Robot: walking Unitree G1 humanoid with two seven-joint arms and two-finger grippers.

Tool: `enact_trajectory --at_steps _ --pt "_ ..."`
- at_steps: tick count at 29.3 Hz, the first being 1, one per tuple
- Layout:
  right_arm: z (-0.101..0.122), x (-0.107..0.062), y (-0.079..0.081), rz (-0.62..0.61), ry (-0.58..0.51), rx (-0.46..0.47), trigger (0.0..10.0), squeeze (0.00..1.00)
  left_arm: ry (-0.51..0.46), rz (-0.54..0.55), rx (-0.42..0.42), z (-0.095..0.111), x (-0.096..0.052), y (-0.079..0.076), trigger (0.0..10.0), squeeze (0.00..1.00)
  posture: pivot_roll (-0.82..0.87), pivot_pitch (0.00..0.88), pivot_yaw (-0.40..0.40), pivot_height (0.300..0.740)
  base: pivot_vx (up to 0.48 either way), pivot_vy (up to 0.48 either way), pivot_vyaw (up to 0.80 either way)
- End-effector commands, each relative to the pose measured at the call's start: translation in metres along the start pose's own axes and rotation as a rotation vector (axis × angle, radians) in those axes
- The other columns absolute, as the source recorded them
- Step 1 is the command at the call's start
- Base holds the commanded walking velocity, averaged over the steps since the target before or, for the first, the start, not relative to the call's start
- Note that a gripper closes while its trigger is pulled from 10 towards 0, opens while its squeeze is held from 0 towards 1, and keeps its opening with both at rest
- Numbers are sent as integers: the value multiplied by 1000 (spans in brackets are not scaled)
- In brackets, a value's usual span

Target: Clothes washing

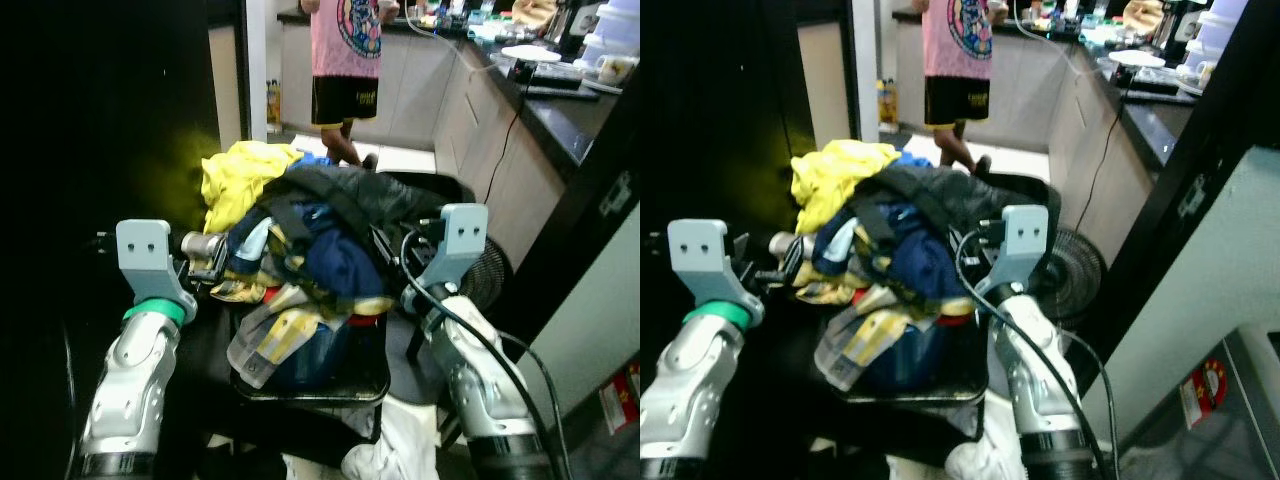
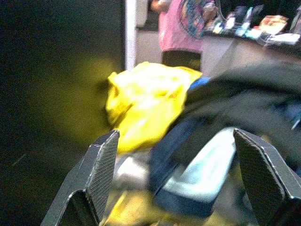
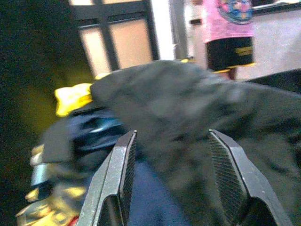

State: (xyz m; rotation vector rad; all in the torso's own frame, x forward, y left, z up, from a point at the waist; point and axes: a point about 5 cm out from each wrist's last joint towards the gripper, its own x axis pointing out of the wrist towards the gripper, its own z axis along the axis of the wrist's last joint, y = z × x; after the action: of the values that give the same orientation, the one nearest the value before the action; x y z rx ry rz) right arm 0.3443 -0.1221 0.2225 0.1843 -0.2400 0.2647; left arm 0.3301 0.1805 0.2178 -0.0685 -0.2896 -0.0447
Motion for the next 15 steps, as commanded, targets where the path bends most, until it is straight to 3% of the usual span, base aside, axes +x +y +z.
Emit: enact_trajectory --at_steps 1,2,14,15 --pt "1 1 -5 -19 6 0 10000 0 27 -8 -14 -7 -1 -4 10000 0 -4 3 6 740 480 0 -800" --pt "1 1 -4 -16 6 -2 10000 0 23 -7 -15 -7 0 -4 10000 0 -4 2 4 740 480 0 -800" --pt "10 8 4 26 -21 -13 10000 0 7 19 -4 -4 0 3 10000 0 -4 0 -26 740 480 0 0" --pt "13 10 3 32 -26 -10 10000 0 4 17 -5 -3 0 2 10000 0 -9 0 -37 740 0 0 0"
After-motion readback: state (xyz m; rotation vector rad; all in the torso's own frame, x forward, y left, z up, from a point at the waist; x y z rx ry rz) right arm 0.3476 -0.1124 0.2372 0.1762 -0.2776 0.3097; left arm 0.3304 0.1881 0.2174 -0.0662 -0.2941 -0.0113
